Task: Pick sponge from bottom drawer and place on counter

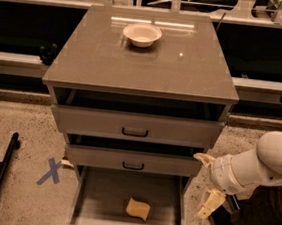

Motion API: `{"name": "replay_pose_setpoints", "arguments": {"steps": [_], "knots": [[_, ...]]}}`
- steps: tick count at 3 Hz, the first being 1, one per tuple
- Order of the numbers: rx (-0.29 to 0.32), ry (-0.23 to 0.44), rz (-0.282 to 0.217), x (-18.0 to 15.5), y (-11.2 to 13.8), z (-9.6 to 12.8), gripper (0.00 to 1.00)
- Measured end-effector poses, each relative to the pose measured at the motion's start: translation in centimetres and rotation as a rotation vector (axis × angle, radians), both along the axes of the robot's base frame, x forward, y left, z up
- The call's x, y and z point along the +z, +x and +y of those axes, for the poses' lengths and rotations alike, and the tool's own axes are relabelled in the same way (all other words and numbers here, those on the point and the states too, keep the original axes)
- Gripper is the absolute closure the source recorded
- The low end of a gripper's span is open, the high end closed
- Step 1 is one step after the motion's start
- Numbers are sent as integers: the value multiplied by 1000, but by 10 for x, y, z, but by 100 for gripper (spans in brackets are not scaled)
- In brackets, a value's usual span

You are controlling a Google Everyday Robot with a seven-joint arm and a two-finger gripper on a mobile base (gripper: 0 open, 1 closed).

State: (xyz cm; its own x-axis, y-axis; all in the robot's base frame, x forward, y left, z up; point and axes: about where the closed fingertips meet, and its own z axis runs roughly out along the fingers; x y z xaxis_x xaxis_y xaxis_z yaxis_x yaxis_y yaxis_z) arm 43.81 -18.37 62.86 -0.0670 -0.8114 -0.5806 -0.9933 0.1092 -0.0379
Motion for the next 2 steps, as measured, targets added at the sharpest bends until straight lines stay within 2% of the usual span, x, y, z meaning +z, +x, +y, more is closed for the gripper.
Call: {"name": "replay_pose_setpoints", "arguments": {"steps": [1,2], "knots": [[4,-11,0,-27,9,3,0],[9,-2,10,-79,26,7,0]]}}
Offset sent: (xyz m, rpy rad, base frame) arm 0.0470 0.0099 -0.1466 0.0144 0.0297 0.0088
